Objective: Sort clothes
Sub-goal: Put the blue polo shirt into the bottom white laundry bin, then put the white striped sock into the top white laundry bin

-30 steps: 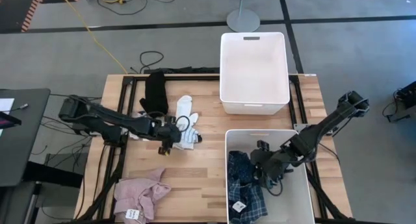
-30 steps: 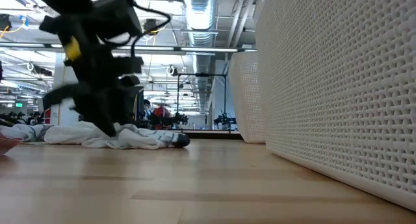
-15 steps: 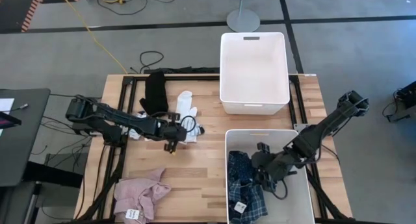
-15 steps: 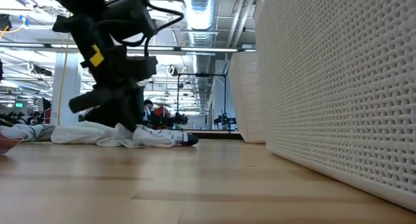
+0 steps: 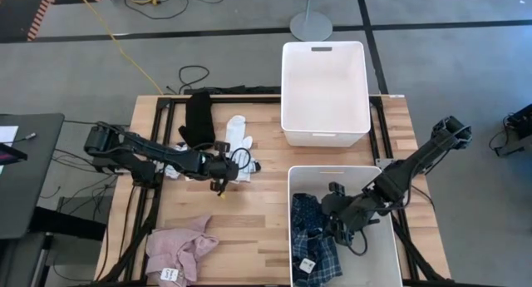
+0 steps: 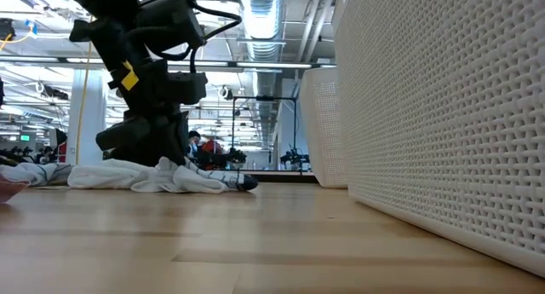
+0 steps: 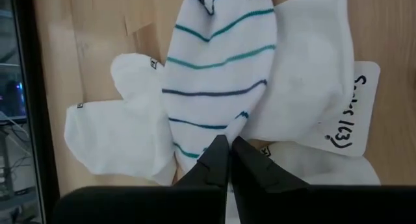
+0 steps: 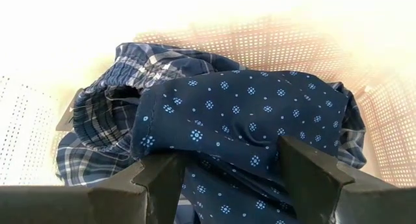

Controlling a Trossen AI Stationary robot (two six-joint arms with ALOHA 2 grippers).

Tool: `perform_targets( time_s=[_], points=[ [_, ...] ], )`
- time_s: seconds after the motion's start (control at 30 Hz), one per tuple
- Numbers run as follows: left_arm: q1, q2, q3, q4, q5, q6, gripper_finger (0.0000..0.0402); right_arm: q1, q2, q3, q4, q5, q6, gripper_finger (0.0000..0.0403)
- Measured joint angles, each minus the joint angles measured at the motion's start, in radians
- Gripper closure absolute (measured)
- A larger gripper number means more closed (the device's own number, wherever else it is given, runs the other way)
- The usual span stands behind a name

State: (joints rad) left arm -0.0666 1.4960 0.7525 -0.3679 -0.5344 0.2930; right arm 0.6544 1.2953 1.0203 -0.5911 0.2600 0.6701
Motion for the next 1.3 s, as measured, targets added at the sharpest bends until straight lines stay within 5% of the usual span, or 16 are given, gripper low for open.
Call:
perform_targets(
  time_s=[0.87, 1.3],
  points=[
    [-0.107, 0.0, 0.262, -0.049, -0.083, 0.097, 0.0401, 0.015, -0.152, 0.0, -0.024, 0.003, -0.052, 0.0147],
    [-0.153, 0.0, 0.379, -0.114, -0.149, 0.135, 0.0401, 0.045, -0.233, 0.0, -0.304, 0.0, 0.224, 0.0147]
  ],
)
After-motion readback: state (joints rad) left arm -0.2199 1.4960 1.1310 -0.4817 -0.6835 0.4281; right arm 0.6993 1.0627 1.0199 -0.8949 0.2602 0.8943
